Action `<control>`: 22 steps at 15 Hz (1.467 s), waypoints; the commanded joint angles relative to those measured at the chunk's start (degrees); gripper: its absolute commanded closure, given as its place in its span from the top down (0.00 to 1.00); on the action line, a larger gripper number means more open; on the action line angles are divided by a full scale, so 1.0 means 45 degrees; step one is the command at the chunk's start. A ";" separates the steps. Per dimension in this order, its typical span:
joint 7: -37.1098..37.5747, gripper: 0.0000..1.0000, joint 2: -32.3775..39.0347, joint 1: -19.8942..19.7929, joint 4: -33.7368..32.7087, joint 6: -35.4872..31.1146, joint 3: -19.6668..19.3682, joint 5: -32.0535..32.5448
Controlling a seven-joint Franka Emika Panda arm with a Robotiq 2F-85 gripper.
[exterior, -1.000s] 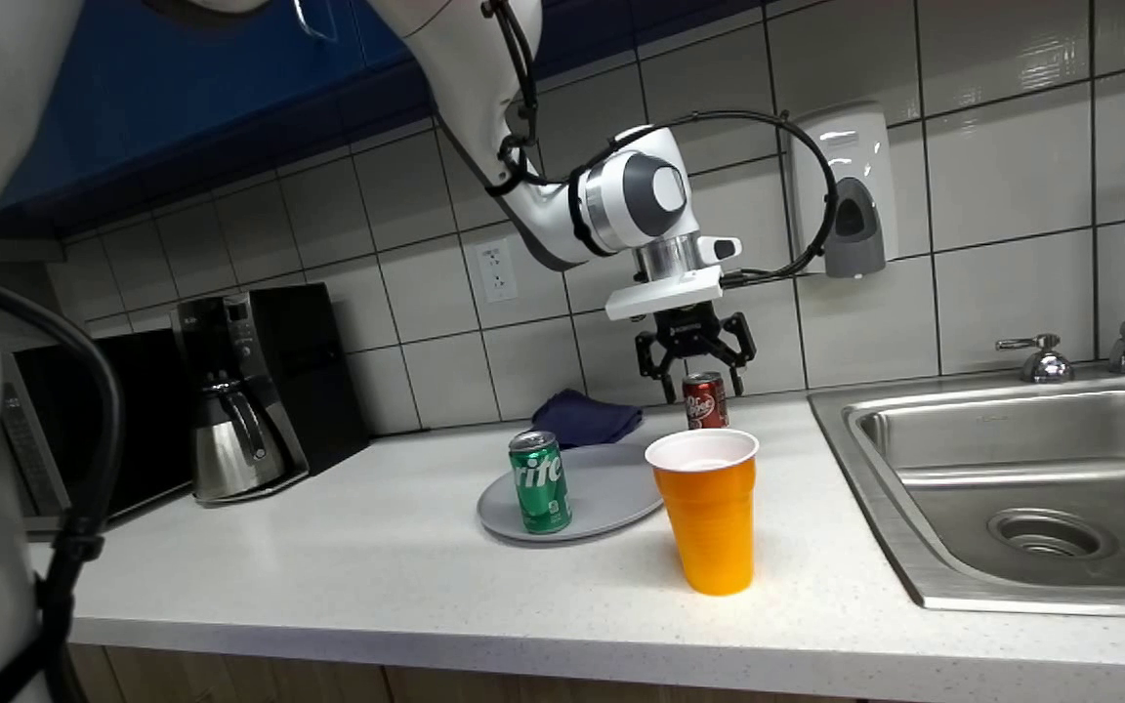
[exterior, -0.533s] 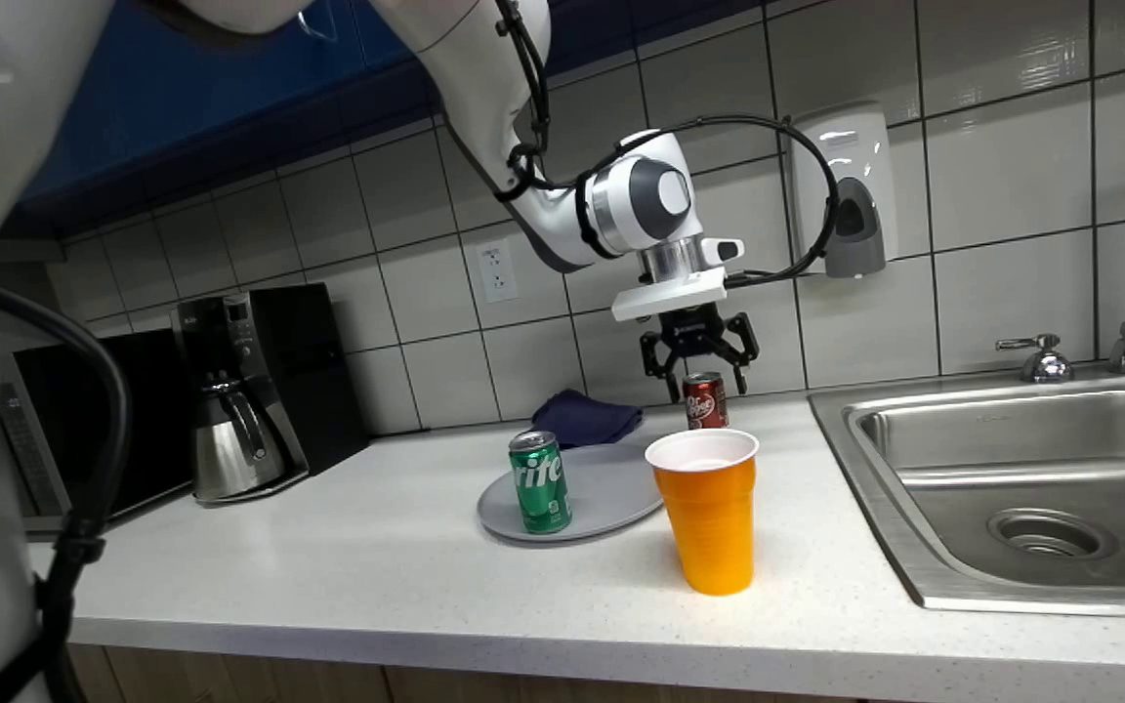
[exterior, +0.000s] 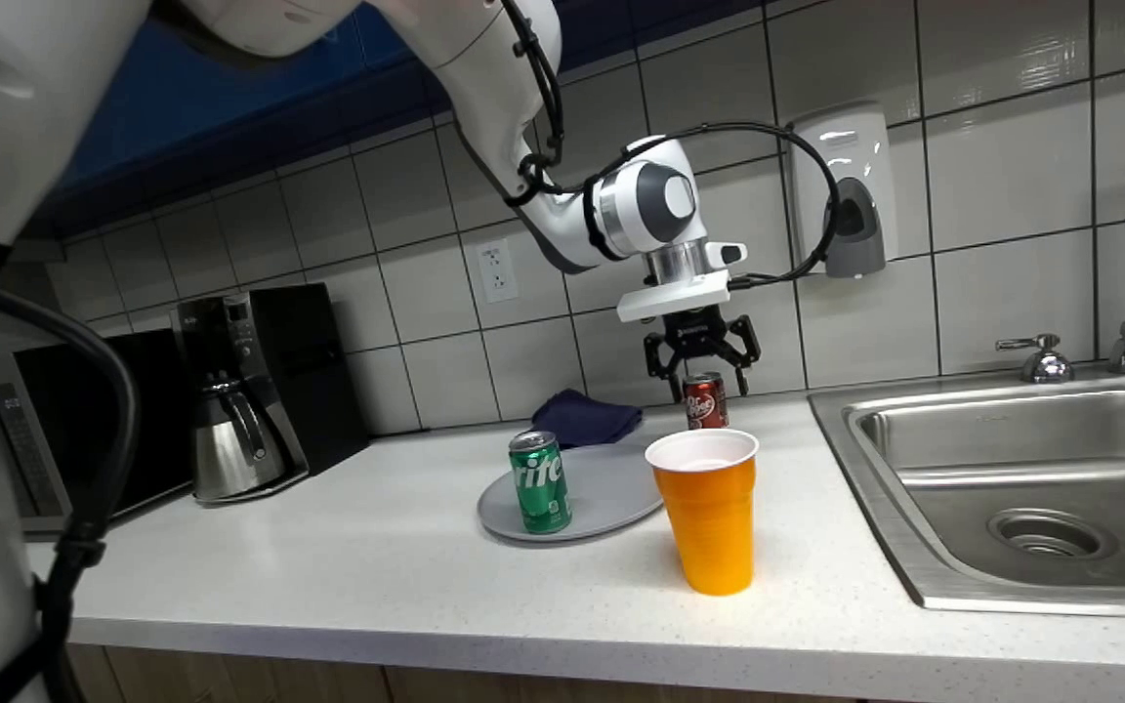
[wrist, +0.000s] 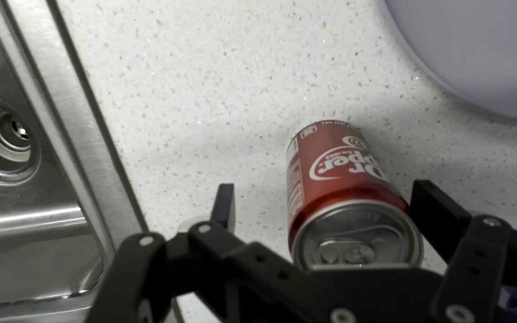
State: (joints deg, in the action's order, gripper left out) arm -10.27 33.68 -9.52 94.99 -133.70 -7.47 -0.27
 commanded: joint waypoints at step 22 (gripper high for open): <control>-0.0210 0.38 0.0058 -0.0470 -0.0629 0.0442 0.0508 -0.0099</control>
State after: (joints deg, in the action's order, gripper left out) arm -10.34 36.38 -10.74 90.65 -131.61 -6.36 -0.54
